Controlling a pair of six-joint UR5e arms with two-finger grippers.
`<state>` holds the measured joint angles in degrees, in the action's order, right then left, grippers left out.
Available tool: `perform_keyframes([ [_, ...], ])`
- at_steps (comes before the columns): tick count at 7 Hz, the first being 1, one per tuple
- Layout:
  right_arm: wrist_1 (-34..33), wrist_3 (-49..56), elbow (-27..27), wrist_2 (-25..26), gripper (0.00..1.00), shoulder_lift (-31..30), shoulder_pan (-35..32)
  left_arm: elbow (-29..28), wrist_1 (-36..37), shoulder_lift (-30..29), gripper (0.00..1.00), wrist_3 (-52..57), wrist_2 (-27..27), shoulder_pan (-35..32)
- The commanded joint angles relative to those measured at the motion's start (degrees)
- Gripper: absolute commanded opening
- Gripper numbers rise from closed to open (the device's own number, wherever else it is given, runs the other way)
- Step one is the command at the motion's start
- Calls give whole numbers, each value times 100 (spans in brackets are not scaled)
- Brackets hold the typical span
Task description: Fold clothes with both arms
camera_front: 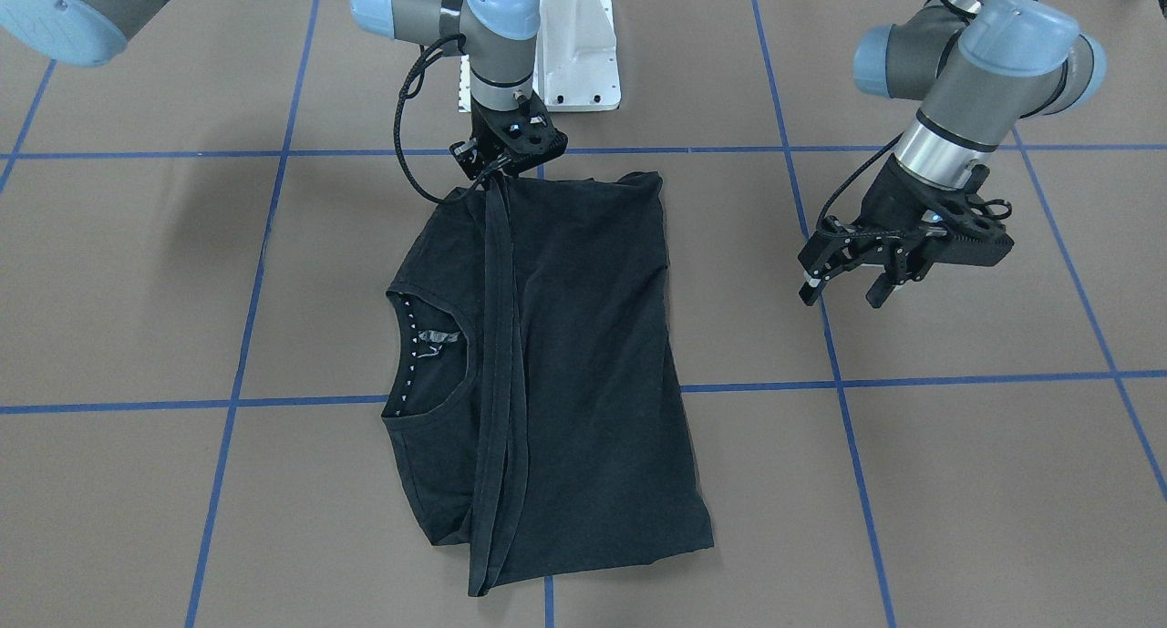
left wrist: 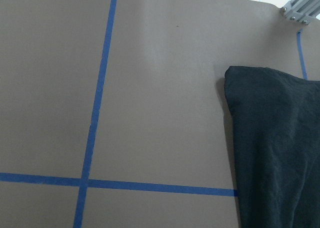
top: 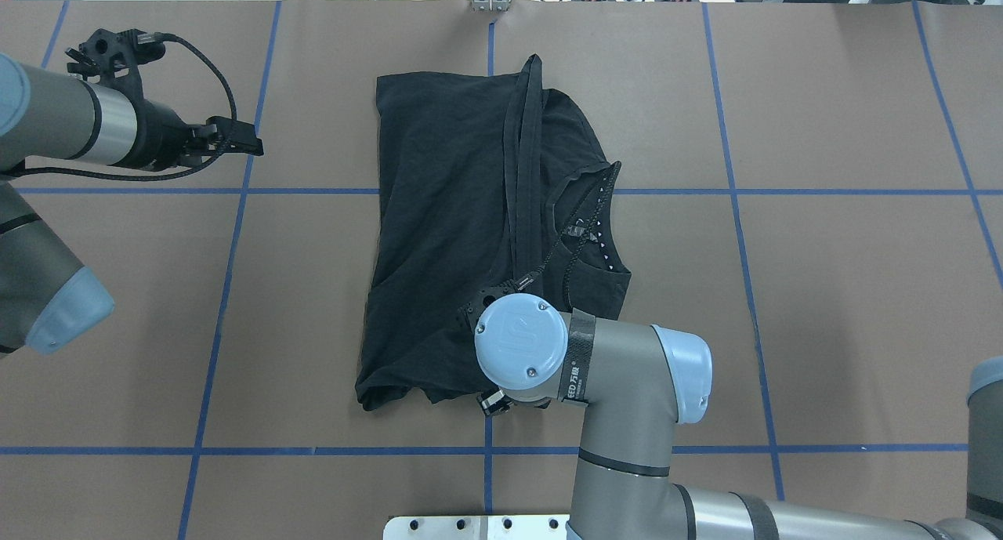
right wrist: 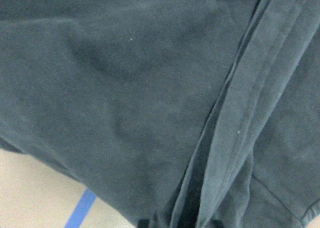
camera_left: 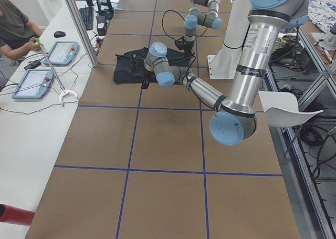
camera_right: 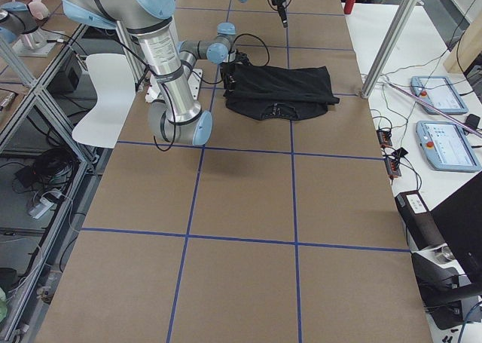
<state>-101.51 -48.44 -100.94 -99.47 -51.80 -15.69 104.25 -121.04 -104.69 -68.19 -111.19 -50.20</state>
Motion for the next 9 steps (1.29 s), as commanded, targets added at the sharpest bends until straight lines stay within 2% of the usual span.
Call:
perform_keyframes([
  [1, 0, -16, -57, 7, 22, -58, -4, -1, 2, -7, 100, 7, 0, 2],
  [2, 0, -25, -92, 15, 0, -119, -4, 8, 2, -7, 100, -10, 0, 2],
  [4, -9, -16, -389, -2, 0, -381, -13, 43, 2, -16, 100, -19, -8, 2],
  [6, -149, -25, -968, -20, 0, -802, -92, 87, 2, -34, 100, -63, -17, 2],
  [7, -141, -756, -1232, -2, 0, -1231, 47, 113, 2, -43, 100, -72, -8, -7],
  [8, -97, -2103, -1217, 172, 0, -1436, 605, 148, 2, -43, 100, -150, -8, 2],
  [9, -53, -2525, -1261, 148, 0, -1421, 689, 157, 2, -51, 100, -177, -8, 2],
])
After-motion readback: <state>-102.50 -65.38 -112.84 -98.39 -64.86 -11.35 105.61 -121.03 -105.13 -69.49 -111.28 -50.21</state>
